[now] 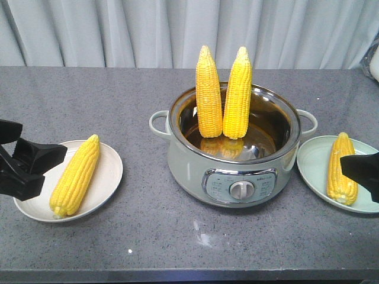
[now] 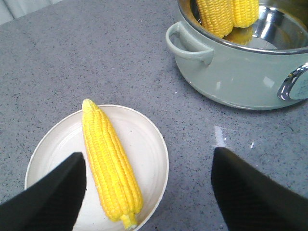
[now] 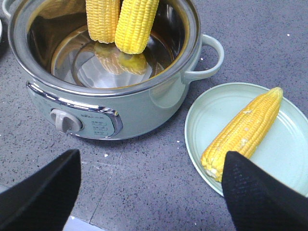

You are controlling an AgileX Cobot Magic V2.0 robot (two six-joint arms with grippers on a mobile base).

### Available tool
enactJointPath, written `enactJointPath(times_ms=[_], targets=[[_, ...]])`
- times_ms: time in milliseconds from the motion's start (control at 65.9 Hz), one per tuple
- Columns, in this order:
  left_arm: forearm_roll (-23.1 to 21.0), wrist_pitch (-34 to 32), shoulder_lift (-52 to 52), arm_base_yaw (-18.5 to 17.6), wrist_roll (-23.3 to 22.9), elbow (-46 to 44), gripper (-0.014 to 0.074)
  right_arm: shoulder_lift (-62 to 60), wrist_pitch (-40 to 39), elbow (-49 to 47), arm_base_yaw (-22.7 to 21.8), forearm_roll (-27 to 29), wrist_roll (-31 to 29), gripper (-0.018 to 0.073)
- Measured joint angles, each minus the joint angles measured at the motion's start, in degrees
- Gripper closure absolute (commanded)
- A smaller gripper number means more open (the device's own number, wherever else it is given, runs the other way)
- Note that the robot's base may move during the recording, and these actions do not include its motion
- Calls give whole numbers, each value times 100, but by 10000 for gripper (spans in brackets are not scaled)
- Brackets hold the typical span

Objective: Distribute corn equally
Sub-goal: 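Raise the right gripper from the green plate toward the pot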

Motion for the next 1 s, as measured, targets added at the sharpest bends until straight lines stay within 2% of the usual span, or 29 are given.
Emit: enactJointPath(times_ms=[485,804,1001], targets=[[0,0,0,0,5,0,83,0,-154,0,0,182,5,-21],[0,0,0,0,5,0,83,94,-863,0,0,183,71,-21],[0,0,0,0,5,0,83,695,-1129,-129,0,183,152,-21]])
